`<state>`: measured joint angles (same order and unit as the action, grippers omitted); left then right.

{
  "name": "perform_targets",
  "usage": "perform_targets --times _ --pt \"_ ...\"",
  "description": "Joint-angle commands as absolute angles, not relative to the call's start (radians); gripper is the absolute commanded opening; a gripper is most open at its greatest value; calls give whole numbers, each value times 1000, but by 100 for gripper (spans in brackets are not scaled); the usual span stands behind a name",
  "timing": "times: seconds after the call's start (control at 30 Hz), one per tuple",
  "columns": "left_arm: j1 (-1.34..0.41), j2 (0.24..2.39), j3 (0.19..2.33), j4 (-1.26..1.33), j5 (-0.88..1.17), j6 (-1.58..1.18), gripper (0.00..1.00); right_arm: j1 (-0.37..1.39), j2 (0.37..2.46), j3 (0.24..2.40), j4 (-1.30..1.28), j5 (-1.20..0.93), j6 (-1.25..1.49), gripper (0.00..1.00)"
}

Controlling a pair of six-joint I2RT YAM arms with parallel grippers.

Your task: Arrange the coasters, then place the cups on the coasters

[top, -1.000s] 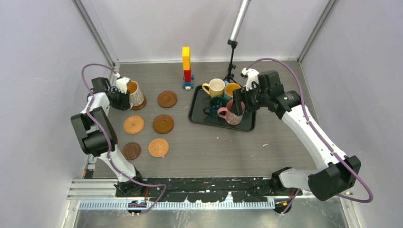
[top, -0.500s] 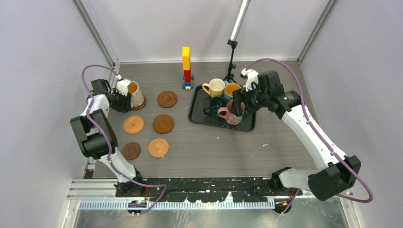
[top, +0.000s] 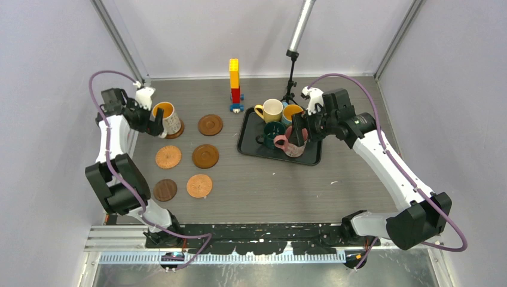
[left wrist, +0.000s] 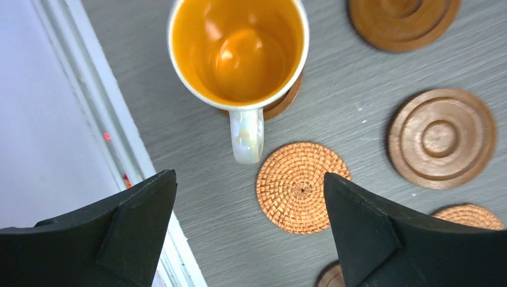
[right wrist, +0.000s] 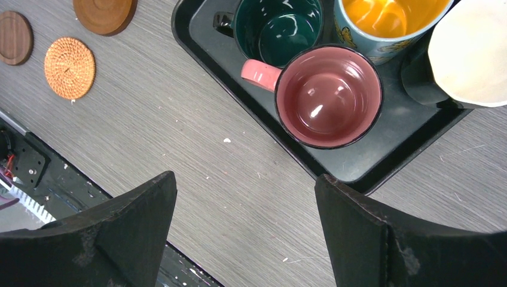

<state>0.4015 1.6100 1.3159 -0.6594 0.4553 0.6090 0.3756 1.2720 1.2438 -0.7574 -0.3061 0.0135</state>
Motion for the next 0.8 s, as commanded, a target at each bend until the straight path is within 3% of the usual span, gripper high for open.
perform_targets --times 0.0,0.13,0.37,0.57,0.77 --pt "371 1509 1473 -825 547 576 96 371 1284 1314 -755 -305 6 90" --pt "220 1510 1556 -967 561 588 96 367 1304 1336 -770 -301 6 90" --pt "-171 1516 1493 -857 534 487 93 289 1312 1338 -815 -323 5 90" --pt "-469 1661 1544 -726 489 444 88 186 1317 1329 -849 -356 6 90" --pt "-628 1860 1692 -699 395 437 80 105 1326 1321 -864 -379 25 90"
